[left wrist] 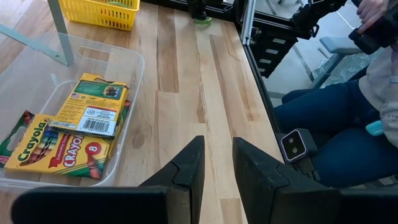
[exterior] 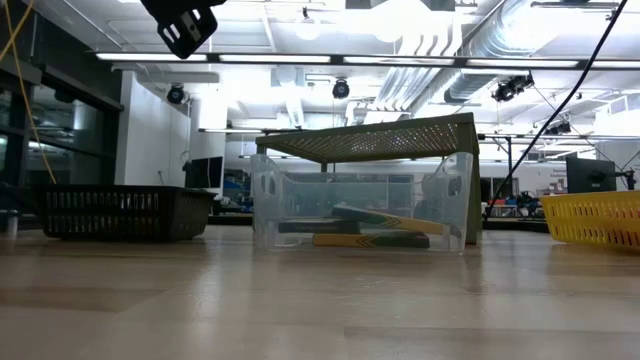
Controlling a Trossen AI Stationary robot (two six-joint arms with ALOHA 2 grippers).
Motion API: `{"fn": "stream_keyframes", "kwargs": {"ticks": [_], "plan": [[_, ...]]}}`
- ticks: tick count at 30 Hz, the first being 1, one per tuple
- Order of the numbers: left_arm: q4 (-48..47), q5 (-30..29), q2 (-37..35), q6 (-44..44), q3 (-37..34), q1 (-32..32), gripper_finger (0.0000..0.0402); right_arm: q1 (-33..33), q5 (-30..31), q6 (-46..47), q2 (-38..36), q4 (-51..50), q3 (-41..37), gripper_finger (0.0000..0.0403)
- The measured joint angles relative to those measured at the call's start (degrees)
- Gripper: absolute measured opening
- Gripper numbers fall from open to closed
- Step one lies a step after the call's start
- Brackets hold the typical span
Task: Pick & Place Office Desk Supplies
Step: Put the black spring keychain into the yellow bin
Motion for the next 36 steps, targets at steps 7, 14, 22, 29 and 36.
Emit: {"fn": "stream_keyframes", "kwargs": {"ticks": [7,14,22,29,36], "plan": [[0.0,0.0,0.0,0.0,0.0,0.01,0.0078,-0.04,-0.95,0.0,0.0,0.02,0.0,0.0014],[0.0,-0.01,0.01,-0.01,0.0,0.01,0.0078,-0.6,-3.21,0.4,-0.92,-0.65,0.0,0.0011],[0.0,0.0,0.0,0.0,0.0,0.01,0.0078,-2.92,-1.53,0.45,-6.25,-4.39,0.0,0.001],[0.0,0.0,0.0,-0.01,0.0,-0.01,0.0078,-3.85,0.07,0.44,-8.44,-5.33,0.0,0.001],[0.0,0.0,0.0,0.0,0.0,0.01,0.0078,-4.71,2.2,0.0,-8.44,-6.49,0.0,0.001]]}}
